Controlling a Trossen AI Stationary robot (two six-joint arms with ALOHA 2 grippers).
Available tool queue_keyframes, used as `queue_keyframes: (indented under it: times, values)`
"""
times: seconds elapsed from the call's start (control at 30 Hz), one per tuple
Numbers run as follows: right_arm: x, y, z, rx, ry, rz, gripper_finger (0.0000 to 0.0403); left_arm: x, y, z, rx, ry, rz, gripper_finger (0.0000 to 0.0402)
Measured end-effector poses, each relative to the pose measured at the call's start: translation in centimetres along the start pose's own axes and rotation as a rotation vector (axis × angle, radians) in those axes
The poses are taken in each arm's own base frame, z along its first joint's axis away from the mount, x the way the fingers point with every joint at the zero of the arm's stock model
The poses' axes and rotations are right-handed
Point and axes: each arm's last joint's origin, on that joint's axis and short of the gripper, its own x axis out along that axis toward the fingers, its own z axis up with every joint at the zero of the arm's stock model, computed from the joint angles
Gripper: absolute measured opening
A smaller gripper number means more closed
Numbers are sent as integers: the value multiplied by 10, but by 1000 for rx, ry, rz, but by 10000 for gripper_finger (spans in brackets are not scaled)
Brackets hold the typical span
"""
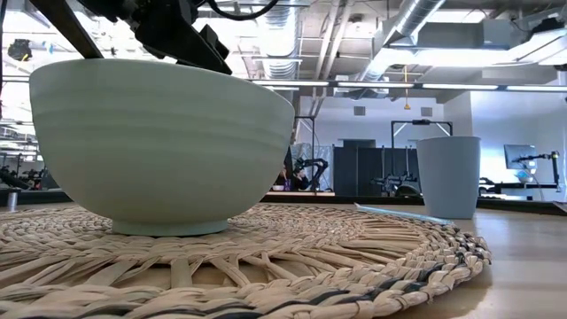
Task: Pick & Place Utensil
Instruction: Put the blue spoon into the green bowl to the left of the black fork
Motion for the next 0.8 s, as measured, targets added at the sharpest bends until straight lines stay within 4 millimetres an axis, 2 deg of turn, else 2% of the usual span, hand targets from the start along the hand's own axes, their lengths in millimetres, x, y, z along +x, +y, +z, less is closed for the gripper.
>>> queue_keyframes:
  times: [0.2, 0.4, 0.57, 0.7, 0.8]
  values:
    - [6, -8, 1, 7, 12, -13, 70, 0, 0, 0, -18, 1, 0, 99]
    - [6, -8, 5, 1, 12, -10, 13, 0, 0, 0, -17, 3, 0, 99]
    - [5, -6, 12, -20, 16, -3, 20, 0, -1, 0, 19, 1, -20, 99]
    - [-2, 1, 18, -51, 23, 13, 6, 0, -1, 0, 35, 0, -34, 99]
    - [-16, 17, 24, -100, -9, 102, 9, 0, -1, 0, 35, 0, -34, 99]
